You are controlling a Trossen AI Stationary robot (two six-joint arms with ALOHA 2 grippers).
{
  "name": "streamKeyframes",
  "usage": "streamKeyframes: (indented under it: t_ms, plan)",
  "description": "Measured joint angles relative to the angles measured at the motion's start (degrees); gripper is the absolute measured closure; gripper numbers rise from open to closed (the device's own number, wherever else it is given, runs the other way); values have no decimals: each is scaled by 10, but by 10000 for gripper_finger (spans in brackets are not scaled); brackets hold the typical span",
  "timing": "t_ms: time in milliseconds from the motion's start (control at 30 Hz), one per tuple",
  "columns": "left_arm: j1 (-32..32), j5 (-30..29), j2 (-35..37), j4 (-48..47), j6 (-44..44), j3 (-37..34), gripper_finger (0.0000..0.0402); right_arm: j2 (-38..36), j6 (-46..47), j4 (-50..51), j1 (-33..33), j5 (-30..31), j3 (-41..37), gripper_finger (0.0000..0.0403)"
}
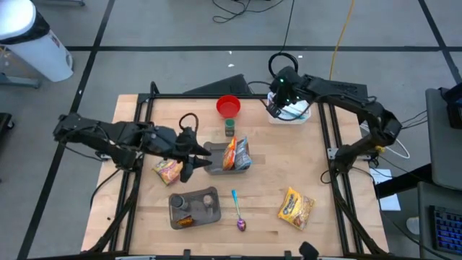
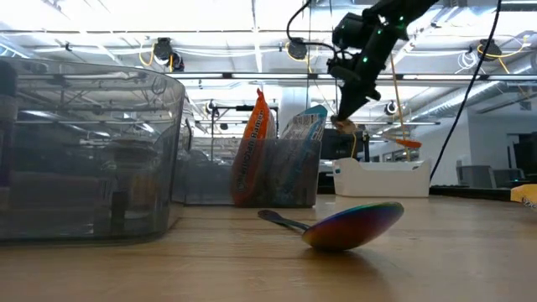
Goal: Pick & Place Food Item
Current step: Put the orange spoon into the white bin
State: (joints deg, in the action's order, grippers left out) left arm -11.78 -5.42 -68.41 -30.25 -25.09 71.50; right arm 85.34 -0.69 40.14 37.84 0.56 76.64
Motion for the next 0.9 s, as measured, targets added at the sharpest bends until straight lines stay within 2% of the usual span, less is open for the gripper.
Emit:
streamKeyframes:
  t_ms: [333, 433, 533, 900]
  plan:
    - [32, 14, 0, -1, -1, 0, 234, 44, -37, -37, 34, -12, 0, 403]
    - [43, 14, 0, 0, 0, 0, 234, 54, -41, -34, 51, -39, 0, 403]
    - [57, 14, 0, 0, 3, 0, 234, 68, -48, -38, 58, -41, 0, 403]
    - [107, 52, 0, 4, 6, 0, 234, 112, -71, -32, 70, -54, 0, 403]
